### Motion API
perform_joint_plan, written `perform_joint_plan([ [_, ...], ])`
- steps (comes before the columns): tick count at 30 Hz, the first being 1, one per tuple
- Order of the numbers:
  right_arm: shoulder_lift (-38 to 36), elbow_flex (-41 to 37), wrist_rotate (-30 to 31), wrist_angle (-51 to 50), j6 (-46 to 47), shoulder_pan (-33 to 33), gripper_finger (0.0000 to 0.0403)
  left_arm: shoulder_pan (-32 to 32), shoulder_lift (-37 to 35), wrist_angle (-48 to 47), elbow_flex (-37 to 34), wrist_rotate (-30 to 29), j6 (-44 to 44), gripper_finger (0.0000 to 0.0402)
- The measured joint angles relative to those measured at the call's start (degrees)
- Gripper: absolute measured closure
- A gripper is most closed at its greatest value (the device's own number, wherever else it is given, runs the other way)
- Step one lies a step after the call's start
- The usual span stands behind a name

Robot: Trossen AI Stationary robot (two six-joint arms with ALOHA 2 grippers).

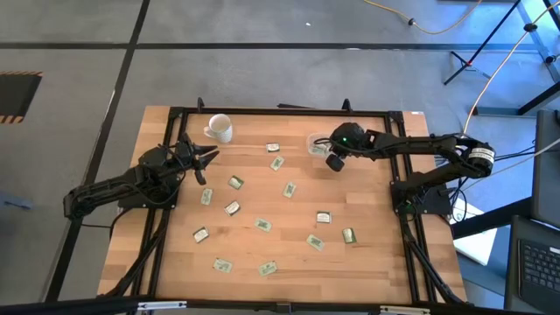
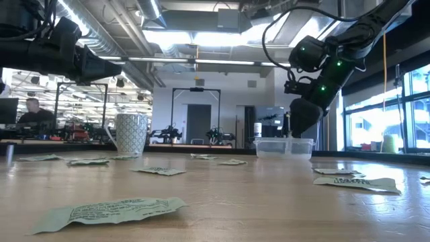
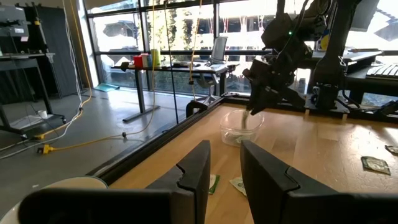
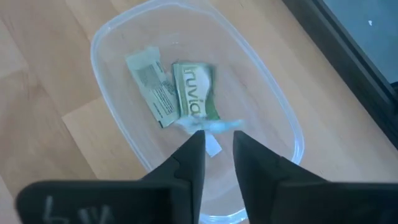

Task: Pick and place items into bin
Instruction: Put the stevia packet into the transparent bin, then put the truvia packet into the transparent bin

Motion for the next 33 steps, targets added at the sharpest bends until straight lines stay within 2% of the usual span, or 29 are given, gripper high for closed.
perform_joint_plan([
  [10,-0.02,6.27,-1.38,-2.68,-2.05,2.03,0.0301,0.0,0.0,0.01,0.0,0.0,0.0,0.032],
  [12,-0.04,6.53,-6.75,-3.03,-3.86,3.81,0.0301,0.0,0.0,0.01,0.01,0.0,0.0,0.032],
  [17,-0.04,6.51,-25.01,-7.15,-8.73,10.67,0.0301,0.0,0.0,-0.01,-0.01,0.0,0.0,0.032],
  [19,-0.04,6.51,-28.43,-7.7,-8.97,14.2,0.0301,0.0,0.0,-0.01,-0.01,0.0,0.0,0.032],
  [22,-0.04,6.51,-26.9,-7.69,-9.07,20.22,0.0301,0.0,0.0,0.01,0.0,0.0,0.0,0.032],
  [28,-0.04,6.51,-15.91,-8.37,-8.48,31.28,0.0301,0.0,0.0,0.01,-0.01,0.0,0.0,0.032],
  [33,-0.02,6.51,-13.45,-8.35,-2.42,36.71,0.0301,0.0,0.0,0.01,0.0,0.0,0.0,0.032],
])
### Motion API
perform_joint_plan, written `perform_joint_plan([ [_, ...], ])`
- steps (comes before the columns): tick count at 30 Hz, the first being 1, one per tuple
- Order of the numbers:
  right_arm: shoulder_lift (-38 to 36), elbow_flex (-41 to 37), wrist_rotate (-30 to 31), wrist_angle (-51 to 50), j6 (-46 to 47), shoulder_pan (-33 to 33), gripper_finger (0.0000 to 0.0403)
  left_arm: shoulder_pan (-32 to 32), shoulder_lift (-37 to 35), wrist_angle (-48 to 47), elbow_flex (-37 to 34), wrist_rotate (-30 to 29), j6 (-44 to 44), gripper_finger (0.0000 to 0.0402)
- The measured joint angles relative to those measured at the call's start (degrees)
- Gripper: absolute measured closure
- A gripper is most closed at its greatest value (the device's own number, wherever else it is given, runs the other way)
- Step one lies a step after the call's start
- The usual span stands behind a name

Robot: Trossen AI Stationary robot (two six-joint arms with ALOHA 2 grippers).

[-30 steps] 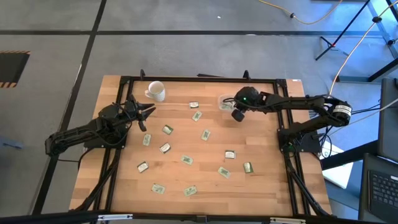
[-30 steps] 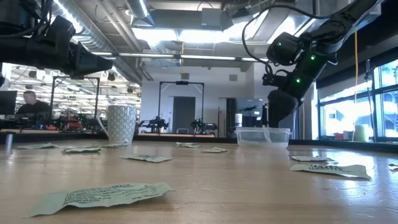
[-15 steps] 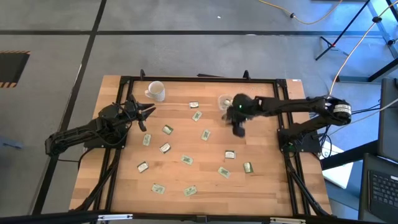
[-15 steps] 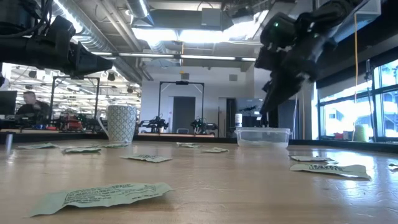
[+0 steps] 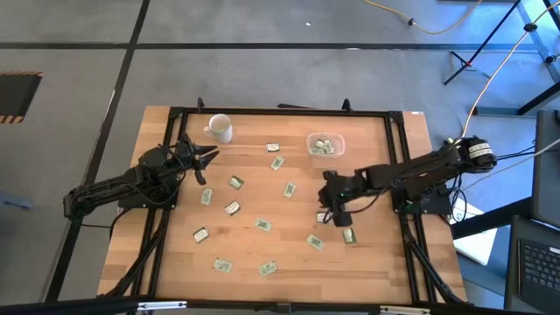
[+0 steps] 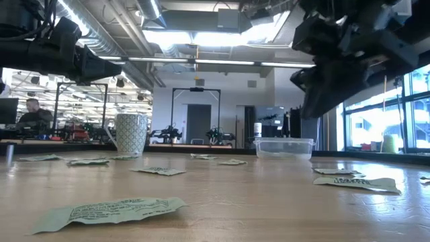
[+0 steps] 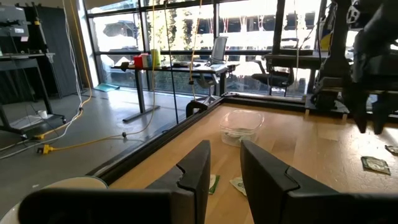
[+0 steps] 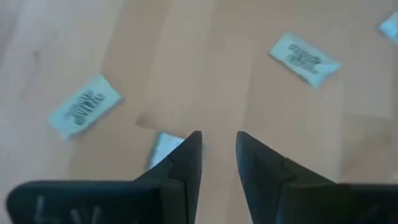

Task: Pick and place items into bin
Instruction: Put the truvia packet into the transparent bin

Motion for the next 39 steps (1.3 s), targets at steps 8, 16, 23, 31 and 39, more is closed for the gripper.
perform_joint_plan([
  [8,5.7,-0.02,1.52,0.99,2.89,5.36,0.0301,0.0,0.0,0.0,0.0,0.0,0.0,0.032],
  [16,11.74,-0.07,7.09,1.1,7.16,7.73,0.0301,0.0,0.0,0.0,-0.01,0.0,0.0,0.032],
  [23,15.77,0.2,7.4,1.65,8.8,7.73,0.0301,0.0,0.0,-0.01,-0.01,0.0,0.0,0.032],
  [31,16.26,0.17,7.44,1.45,10.02,7.73,0.0301,0.0,0.0,-0.02,0.01,0.0,0.0,0.032],
  [39,16.37,0.11,7.95,1.27,10.07,7.71,0.0339,0.0,0.0,-0.02,0.0,0.0,0.0,0.032],
])
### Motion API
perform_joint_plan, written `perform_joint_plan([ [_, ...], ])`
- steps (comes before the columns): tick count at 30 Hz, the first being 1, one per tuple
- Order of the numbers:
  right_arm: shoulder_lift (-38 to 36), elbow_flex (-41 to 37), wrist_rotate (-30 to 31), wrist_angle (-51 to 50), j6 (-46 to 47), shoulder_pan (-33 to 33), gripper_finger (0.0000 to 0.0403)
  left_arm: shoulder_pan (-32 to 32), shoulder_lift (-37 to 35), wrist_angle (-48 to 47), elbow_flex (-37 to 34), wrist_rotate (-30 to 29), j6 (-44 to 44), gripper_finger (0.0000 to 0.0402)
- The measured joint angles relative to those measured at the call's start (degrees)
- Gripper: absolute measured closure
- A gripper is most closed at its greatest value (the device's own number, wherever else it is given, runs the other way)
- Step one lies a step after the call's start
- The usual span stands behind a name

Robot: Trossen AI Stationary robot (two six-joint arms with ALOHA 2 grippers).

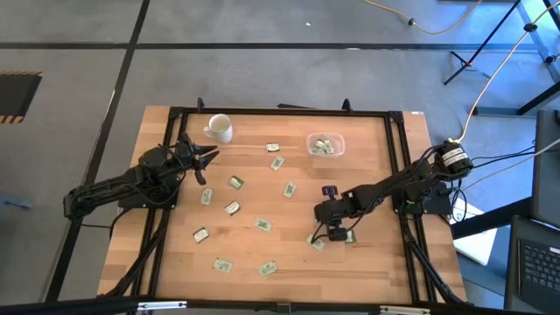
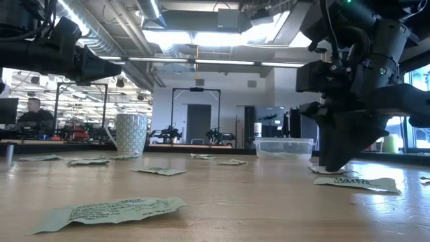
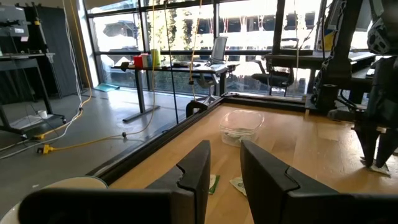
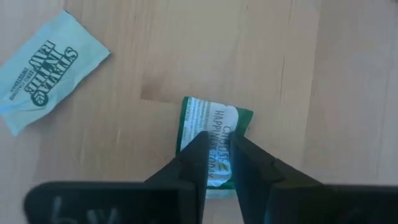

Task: Pick and place items into bin
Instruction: Put the truvia packet into the transparent bin

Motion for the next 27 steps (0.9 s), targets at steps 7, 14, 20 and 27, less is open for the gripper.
perform_joint_plan([
  [7,-0.7,-0.11,0.38,-0.12,-0.18,-0.06,0.0376,0.0,0.0,0.02,0.0,0.0,0.0,0.032],
  [14,-8.57,-0.41,2.73,-2.21,-1.85,-2.06,0.0375,-0.02,0.0,0.02,0.01,0.02,-0.02,0.032],
  [20,-17.0,-0.33,8.94,-2.08,-7.97,-8.43,0.038,0.0,0.04,0.02,-0.01,0.0,-0.02,0.032],
  [27,-22.55,-0.31,26.43,3.33,-21.07,-17.99,0.0381,0.0,0.04,0.01,0.0,0.02,-0.01,0.032],
])
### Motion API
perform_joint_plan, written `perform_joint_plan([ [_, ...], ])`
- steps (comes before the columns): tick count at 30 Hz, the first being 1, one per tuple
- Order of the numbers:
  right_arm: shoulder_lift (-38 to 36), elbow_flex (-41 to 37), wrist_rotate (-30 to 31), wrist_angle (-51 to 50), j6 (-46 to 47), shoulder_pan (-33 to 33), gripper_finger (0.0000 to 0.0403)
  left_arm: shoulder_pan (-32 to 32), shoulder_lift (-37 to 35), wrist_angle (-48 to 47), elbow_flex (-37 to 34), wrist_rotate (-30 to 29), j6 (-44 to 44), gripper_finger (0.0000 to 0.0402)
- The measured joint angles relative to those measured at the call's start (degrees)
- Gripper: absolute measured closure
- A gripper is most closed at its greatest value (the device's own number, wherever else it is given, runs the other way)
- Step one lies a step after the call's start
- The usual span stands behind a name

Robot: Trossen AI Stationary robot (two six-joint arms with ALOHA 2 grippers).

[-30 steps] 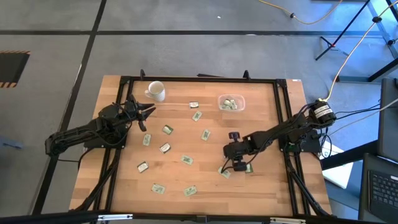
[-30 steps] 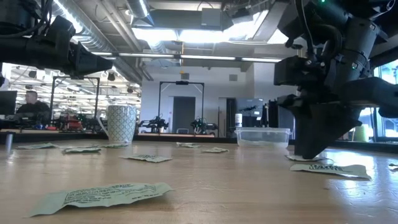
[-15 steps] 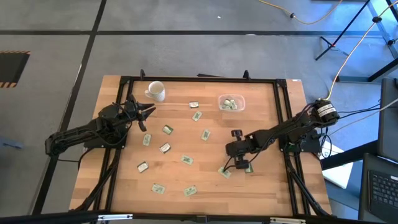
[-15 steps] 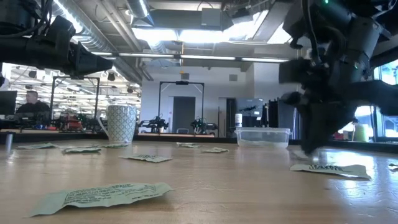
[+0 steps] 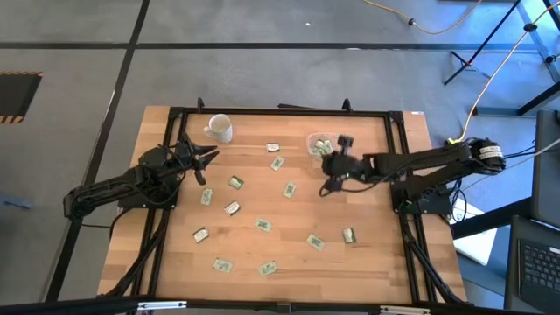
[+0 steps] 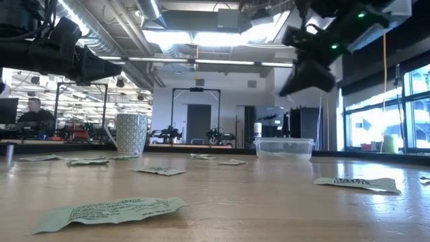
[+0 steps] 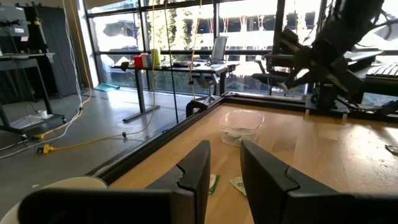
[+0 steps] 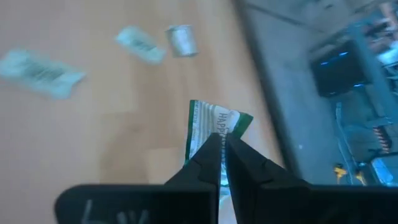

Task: Pick and place items into bin
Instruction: Put the truvia packet into the transparent bin

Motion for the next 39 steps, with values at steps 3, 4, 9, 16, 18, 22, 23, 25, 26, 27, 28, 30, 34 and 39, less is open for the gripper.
perform_joint_plan([
  [3,-0.01,0.0,-0.16,4.69,-2.06,-4.55,0.0379,0.0,0.0,0.01,0.01,0.01,0.01,0.032],
  [4,0.21,0.03,-0.44,5.94,-2.1,-6.04,0.0379,-0.02,0.0,0.01,-0.01,0.01,0.01,0.032],
  [9,1.21,0.09,-8.63,5.68,-1.69,-13.36,0.0378,-0.01,0.0,0.0,-0.01,0.01,0.01,0.032],
  [16,5.66,0.09,-15.21,4.94,0.28,-19.36,0.0377,-0.02,0.13,-0.03,0.01,0.02,0.01,0.032],
  [18,7.6,0.09,-15.24,5.07,0.39,-20.45,0.0377,-0.02,0.3,0.04,-0.01,0.0,0.01,0.032],
  [22,11.58,0.09,-15.29,5.85,0.04,-22.31,0.0377,-0.02,0.33,-0.02,0.0,0.01,0.01,0.032],
  [23,12.54,0.09,-15.39,5.85,0.08,-22.69,0.0377,-0.02,0.33,0.01,0.0,0.01,0.01,0.032],
  [25,14.28,0.09,-15.49,5.61,0.01,-23.22,0.0377,-0.02,0.33,-0.01,-0.01,0.01,0.01,0.032],
  [26,15.09,0.09,-15.52,5.62,-0.08,-23.4,0.0377,-0.02,0.33,0.01,-0.01,0.01,0.01,0.032],
  [27,15.82,0.09,-15.51,5.56,-0.1,-23.49,0.0377,-0.02,0.33,-0.01,0.01,0.01,0.01,0.032],
  [28,16.44,0.09,-15.49,5.59,-0.11,-23.5,0.0377,-0.02,0.33,-0.01,0.01,0.01,0.01,0.032],
  [30,17.16,0.09,-15.51,5.6,-0.14,-23.45,0.0377,-0.02,0.33,-0.01,0.0,0.01,0.01,0.032],
  [34,17.34,0.09,-15.51,5.84,0.21,-23.45,0.0377,-0.02,0.33,-0.01,-0.01,0.01,0.01,0.032],
  [39,17.32,0.09,-15.49,5.85,1.04,-23.45,0.0361,-0.02,0.33,-0.01,-0.01,0.01,0.01,0.032],
])
